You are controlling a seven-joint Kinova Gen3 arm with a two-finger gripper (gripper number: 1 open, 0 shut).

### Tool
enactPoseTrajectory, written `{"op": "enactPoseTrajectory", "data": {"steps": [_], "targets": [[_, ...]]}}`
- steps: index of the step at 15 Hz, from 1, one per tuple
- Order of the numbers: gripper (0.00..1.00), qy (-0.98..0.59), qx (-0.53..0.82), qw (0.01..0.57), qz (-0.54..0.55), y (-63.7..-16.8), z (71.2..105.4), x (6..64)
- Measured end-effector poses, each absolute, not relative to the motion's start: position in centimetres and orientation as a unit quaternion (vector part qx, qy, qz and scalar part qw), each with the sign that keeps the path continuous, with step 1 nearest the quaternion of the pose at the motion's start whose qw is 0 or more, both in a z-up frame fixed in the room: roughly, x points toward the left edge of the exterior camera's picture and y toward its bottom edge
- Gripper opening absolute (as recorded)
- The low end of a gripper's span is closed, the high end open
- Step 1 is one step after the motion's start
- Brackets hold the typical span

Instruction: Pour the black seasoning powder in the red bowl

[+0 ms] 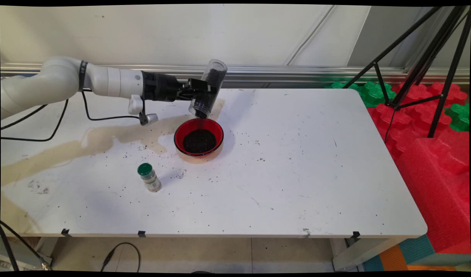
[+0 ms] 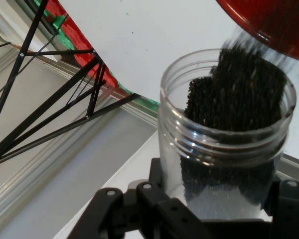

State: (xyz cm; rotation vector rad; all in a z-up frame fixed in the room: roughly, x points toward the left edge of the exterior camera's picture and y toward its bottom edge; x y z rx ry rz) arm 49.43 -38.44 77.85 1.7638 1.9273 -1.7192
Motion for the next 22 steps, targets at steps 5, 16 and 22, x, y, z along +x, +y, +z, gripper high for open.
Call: {"op": "enactPoseTrajectory", "data": {"steps": [5,16,22], "targets": [[0.0,0.615,0.565,0.008,-0.55,-38.47,77.8,49.27],[0.0,0.609,0.571,0.012,-0.55,-38.22,77.76,49.0],[0.0,0.605,0.575,0.014,-0.551,-38.04,77.78,48.95]]}}
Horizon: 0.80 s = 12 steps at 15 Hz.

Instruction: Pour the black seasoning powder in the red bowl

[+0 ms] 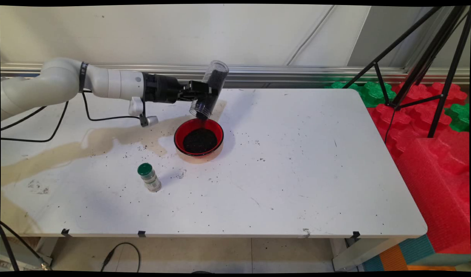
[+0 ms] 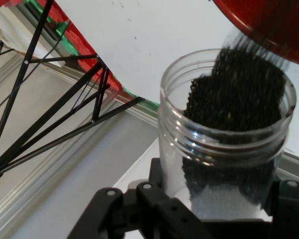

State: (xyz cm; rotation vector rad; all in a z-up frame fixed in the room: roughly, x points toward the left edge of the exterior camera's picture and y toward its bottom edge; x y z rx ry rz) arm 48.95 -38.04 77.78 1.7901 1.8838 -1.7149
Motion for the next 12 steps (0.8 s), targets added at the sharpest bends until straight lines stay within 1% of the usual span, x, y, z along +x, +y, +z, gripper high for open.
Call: {"op": "enactPoseTrajectory", "data": {"steps": [12], "targets": [[0.0,0.611,0.57,0.01,-0.55,-37.65,77.76,48.97]]}}
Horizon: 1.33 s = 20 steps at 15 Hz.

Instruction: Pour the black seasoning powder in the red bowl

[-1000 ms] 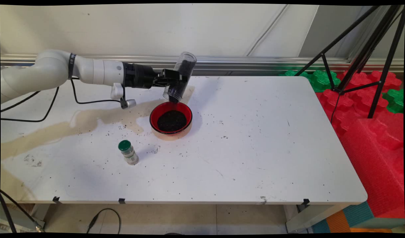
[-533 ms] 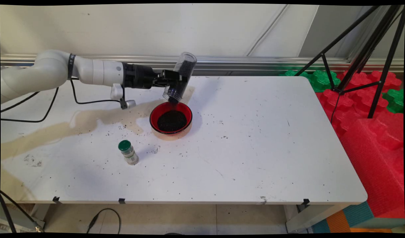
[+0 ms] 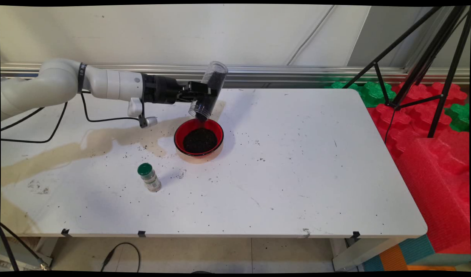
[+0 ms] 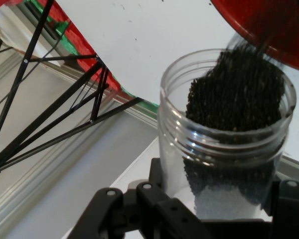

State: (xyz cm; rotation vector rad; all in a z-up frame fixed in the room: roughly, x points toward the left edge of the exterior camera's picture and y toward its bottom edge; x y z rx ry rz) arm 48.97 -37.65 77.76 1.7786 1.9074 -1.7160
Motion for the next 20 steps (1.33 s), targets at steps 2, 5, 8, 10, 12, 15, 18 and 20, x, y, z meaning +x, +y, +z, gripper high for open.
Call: {"op": "enactPoseTrajectory", "data": {"steps": [2,5,8,10,12,15,18,20], "targets": [[0.0,0.617,0.563,0.005,-0.55,-37.59,77.79,49.02],[0.0,0.628,0.551,-0.003,-0.55,-37.54,77.86,49.11],[0.0,0.641,0.535,-0.014,-0.55,-37.47,77.96,49.22],[0.0,0.648,0.526,-0.021,-0.55,-37.44,78.02,49.26],[0.0,0.656,0.517,-0.03,-0.549,-37.36,78.05,49.31],[0.0,0.668,0.501,-0.045,-0.548,-37.25,78.13,49.37],[0.0,0.684,0.481,-0.063,-0.545,-37.1,78.23,49.51],[0.0,0.695,0.465,-0.074,-0.543,-37.04,78.34,49.69]]}}
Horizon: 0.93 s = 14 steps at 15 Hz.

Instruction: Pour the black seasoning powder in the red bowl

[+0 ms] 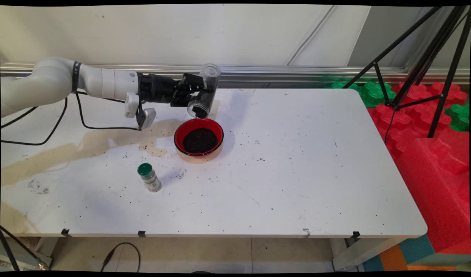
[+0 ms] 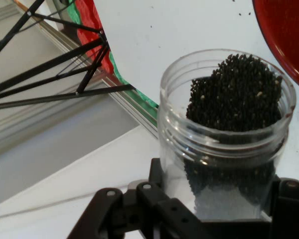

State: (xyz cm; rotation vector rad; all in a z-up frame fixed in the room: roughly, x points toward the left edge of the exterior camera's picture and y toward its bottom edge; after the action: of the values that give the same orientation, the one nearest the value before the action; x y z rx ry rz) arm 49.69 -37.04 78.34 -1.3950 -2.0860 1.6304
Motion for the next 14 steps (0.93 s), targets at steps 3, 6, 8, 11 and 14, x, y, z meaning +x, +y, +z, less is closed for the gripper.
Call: {"op": "enactPoseTrajectory", "data": {"steps": [3,6,8,11,14], "targets": [[0.0,-0.71,-0.442,0.091,0.541,-37.0,78.5,50.0],[0.0,-0.729,-0.408,0.113,0.538,-37.0,78.8,50.3],[0.0,-0.747,-0.374,0.136,0.533,-37.0,79.0,50.7],[0.0,-0.765,-0.334,0.16,0.527,-37.0,79.3,51.1],[0.0,-0.786,-0.279,0.193,0.516,-37.1,79.7,51.6]]}}
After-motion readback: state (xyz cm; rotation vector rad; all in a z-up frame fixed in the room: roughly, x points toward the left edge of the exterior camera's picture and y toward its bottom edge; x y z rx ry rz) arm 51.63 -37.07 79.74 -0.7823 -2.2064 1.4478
